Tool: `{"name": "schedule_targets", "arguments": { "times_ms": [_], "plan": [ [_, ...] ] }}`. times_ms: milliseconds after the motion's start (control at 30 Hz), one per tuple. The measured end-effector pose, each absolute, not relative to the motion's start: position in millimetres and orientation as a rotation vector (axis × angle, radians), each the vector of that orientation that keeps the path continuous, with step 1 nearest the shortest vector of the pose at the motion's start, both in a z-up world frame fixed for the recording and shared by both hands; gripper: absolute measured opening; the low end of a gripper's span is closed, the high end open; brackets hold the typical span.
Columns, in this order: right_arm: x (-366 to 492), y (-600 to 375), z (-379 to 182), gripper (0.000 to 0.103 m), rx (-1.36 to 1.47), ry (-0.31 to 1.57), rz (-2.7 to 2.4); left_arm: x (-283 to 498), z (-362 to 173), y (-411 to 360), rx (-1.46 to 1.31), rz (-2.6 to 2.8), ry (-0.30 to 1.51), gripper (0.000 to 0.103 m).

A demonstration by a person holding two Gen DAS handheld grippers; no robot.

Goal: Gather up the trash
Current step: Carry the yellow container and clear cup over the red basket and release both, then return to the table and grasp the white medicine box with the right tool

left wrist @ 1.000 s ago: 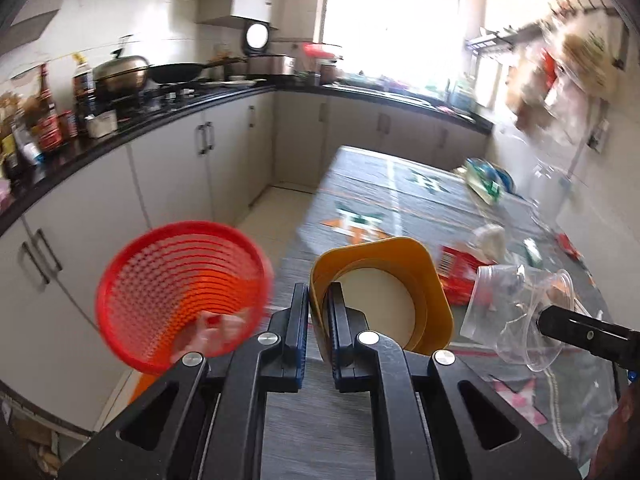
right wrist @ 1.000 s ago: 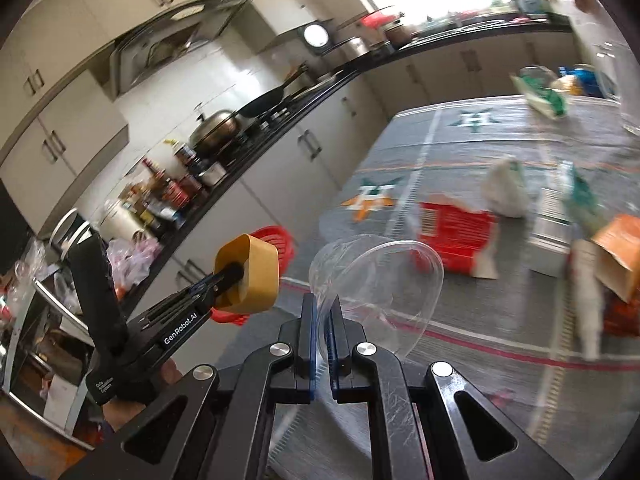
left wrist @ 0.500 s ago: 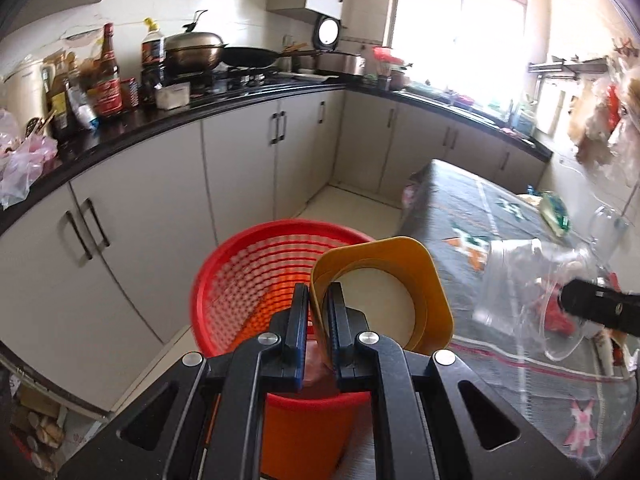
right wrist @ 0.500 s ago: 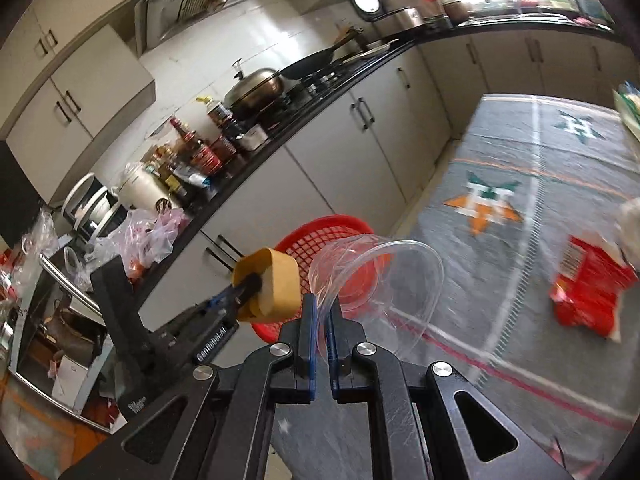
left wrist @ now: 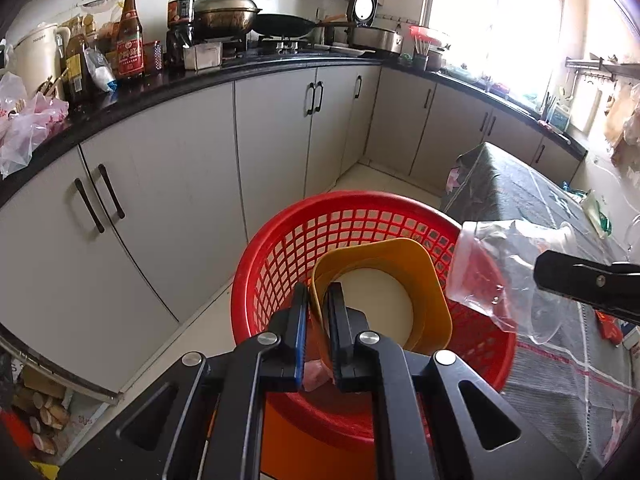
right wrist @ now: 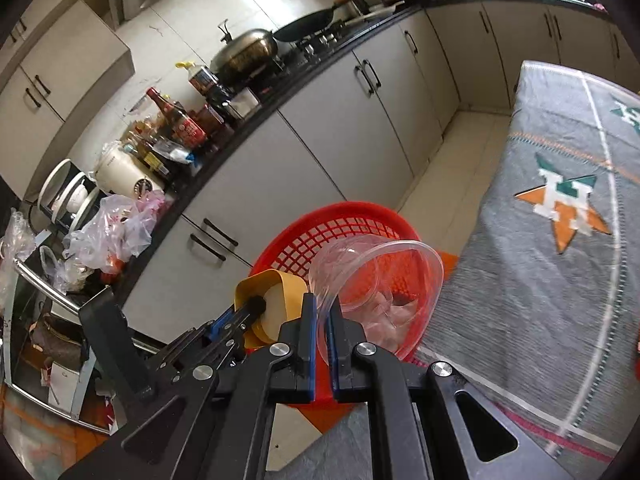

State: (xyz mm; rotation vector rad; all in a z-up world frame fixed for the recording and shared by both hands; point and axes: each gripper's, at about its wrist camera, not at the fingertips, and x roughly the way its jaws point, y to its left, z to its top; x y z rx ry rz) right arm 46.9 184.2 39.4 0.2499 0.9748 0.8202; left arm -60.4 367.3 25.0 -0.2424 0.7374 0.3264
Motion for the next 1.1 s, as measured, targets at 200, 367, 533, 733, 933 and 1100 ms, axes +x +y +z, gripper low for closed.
{"name": "schedule_targets", "arguments": {
  "times_ms": [200,367,533,733,933,1100],
  "plan": [
    [53.8,187.9,30.3,0.009,0.251,1.007,0.811,-60.6,22.3,369.3,-0.25,0.335,0.738,0.021],
    [49.4,184.0,38.8,0.014,0.258,0.986,0.82,-66.0,29.1,365.1,-0.25,0.336,0.719,0.033],
    [38.7,174.9,52.4,0.018,0.266,0.95,0.835,-74.2,39.5,357.2,-0.254,0.329,0.698,0.033],
    [17.9,148.9,62.1,0.023,0.298,0.914,0.848,-93.5,55.2,341.3,-0.251,0.307,0.657,0.035],
    [-1.2,110.2,56.3,0.027,0.338,0.903,0.818,-107.7,62.2,308.5,-0.231,0.253,0.644,0.037],
    [-15.0,74.2,49.3,0.027,0.373,0.901,0.791,-111.8,64.6,266.8,-0.186,0.182,0.651,0.039]
  ]
}}
